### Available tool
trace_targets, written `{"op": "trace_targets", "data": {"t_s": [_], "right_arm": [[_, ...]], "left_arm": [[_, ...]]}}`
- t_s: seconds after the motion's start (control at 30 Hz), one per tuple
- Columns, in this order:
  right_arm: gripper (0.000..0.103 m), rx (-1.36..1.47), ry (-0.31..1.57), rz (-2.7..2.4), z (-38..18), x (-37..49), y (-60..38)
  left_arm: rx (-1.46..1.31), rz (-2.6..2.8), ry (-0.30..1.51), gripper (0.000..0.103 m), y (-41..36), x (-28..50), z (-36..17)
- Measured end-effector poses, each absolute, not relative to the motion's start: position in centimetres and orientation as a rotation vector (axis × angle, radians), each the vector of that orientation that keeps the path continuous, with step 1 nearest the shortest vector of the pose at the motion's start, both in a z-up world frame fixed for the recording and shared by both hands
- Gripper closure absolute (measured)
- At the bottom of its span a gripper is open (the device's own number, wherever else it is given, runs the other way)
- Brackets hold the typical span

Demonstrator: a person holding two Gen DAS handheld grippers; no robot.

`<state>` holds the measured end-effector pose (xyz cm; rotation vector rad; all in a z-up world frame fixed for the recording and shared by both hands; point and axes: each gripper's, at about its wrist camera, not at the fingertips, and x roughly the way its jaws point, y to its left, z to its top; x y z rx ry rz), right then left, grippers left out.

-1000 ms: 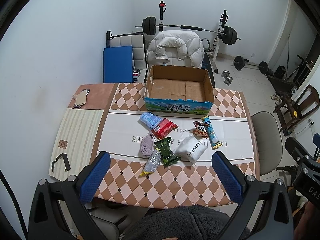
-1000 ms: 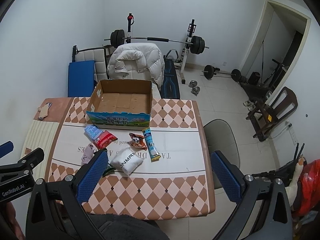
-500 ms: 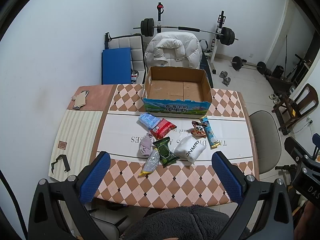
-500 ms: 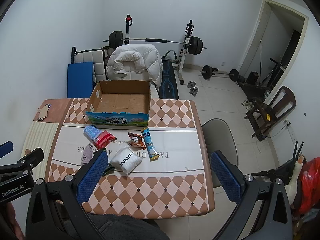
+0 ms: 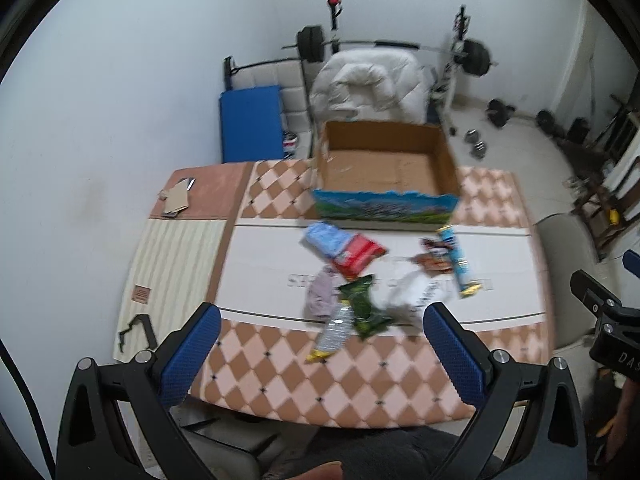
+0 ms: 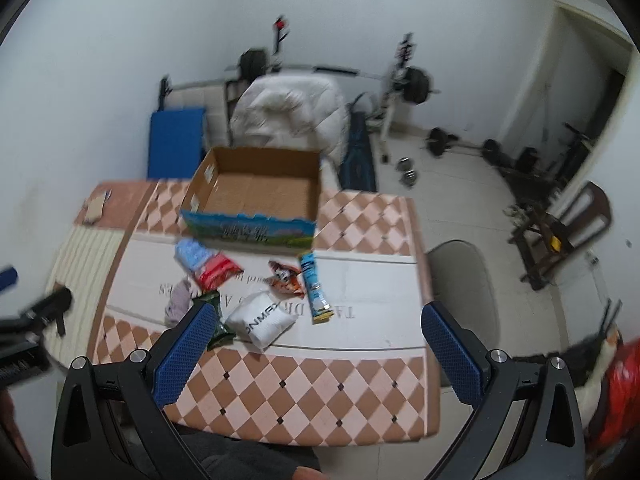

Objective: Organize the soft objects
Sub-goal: 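Grasp the green snack pack with the left gripper while the right grasps the white NMAX bag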

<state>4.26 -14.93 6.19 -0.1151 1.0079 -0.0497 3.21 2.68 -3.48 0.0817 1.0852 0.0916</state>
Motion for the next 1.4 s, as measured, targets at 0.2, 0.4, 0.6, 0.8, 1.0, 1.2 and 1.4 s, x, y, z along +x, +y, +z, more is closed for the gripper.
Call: {"op": "trace_targets", "data": {"t_s": [0.2, 0.4, 0.6, 0.8, 1.0, 1.2, 1.4], "right_arm": [[0.000, -0.269, 1.223, 0.111, -7.0, 12.7, -12.7], [0.000, -0.449, 1.406, 0.251, -20.1, 17.3, -9.3], [0.000, -0.560, 1.534, 0.334, -29.0, 19.4, -7.6], [0.000, -0.539, 1.648, 0.392, -35.0, 20.8, -6.7], [0.012, -0.316, 1.735, 0.355, -38.0, 20.9, -8.4], [0.020, -0.075, 1.832, 0.123, -38.8, 18.6, -14.6], [0.017, 0.120, 1.857, 0.076, -40.2, 16.5, -18.8]], "left_arm": [[0.116, 0.116, 1.250, 0.000, 5.5, 7.7, -13.0], [0.156, 0.075, 1.393, 0.000, 5.6, 10.0, -22.5], [0.082, 0.013, 1.551, 0.000, 5.1, 11.3, -29.2], [-0.170, -0.035, 1.692, 0.030, 4.5, 12.3, -33.5], [-0.310, -0.045, 1.763, 0.050, 3.3, 13.9, -36.6], [-0.353, -0.053, 1.789, 0.050, 1.2, 15.8, -38.5], [-0.254, -0.025, 1.802, 0.067, -0.6, 16.7, -40.3]]}}
